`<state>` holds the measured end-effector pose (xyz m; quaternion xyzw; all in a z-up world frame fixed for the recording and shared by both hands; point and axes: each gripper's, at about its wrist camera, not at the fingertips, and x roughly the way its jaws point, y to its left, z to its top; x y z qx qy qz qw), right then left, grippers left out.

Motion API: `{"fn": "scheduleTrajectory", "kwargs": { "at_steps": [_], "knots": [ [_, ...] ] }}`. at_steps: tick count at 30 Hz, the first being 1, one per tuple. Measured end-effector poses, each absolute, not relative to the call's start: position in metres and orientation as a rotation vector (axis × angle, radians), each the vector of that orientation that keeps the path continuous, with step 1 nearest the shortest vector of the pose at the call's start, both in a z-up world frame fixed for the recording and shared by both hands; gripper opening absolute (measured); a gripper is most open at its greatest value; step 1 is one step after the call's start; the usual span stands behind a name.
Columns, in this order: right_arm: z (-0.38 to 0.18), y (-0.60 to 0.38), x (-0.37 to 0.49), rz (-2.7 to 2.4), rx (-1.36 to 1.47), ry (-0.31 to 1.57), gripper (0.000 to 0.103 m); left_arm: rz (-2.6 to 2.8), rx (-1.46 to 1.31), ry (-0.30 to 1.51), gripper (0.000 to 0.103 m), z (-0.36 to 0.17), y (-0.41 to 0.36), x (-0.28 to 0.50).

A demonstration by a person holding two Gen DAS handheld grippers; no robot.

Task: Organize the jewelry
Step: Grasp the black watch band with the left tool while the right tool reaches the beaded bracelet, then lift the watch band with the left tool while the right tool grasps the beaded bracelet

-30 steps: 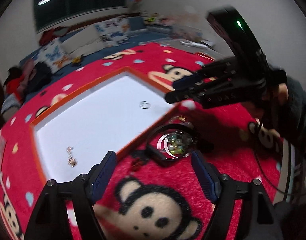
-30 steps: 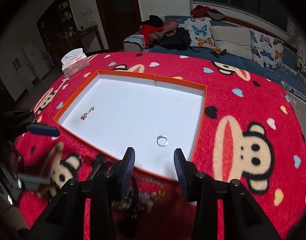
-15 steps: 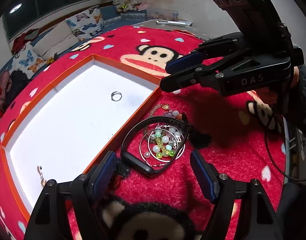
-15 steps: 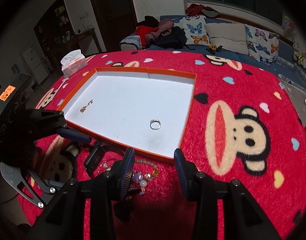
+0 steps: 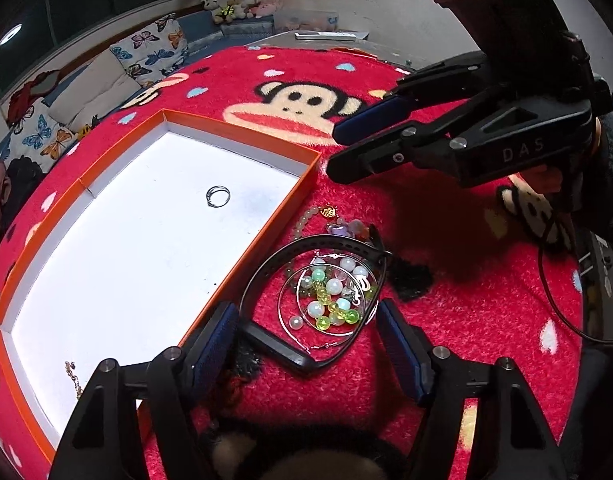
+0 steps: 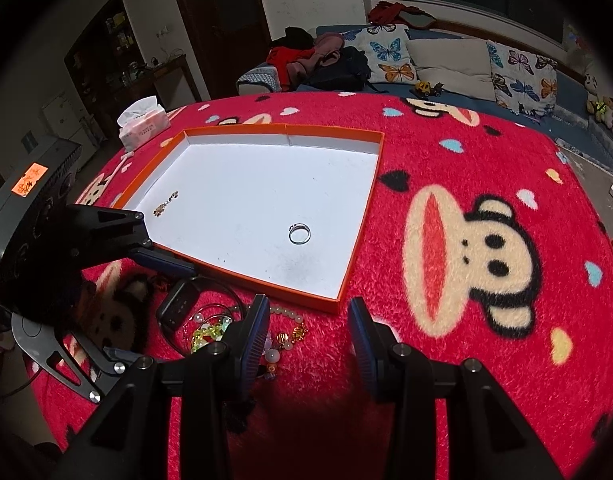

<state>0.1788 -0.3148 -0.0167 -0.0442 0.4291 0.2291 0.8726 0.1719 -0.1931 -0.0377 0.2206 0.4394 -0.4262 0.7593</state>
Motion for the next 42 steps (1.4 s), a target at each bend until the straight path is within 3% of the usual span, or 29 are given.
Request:
{"fn": "scheduleTrajectory", "kwargs": {
  "at_steps": [9,25,32,42],
  "knots": [
    [-0.019,-0.319,0.173,0.472,-0.104,0.905,0.045,-0.897,0.471,0.943,0.063,-0.035,-0.189,0.166],
    [-0.035,-0.306,0.160,0.502,-0.190,0.933,0.044,-0.833,0.348,0.896,0.061,-0.003,-0.157,0.149],
    [-0.035,-0.289,0.160,0.546,-0.261,0.897,0.025,-0.782,0.300,0.880,0.061,0.010,-0.135,0.152],
    [-0.047,-0.283,0.168,0.583,-0.291,0.917,0.023,-0.748,0.281,0.876,0.061,0.018,-0.120,0.155]
  ]
}}
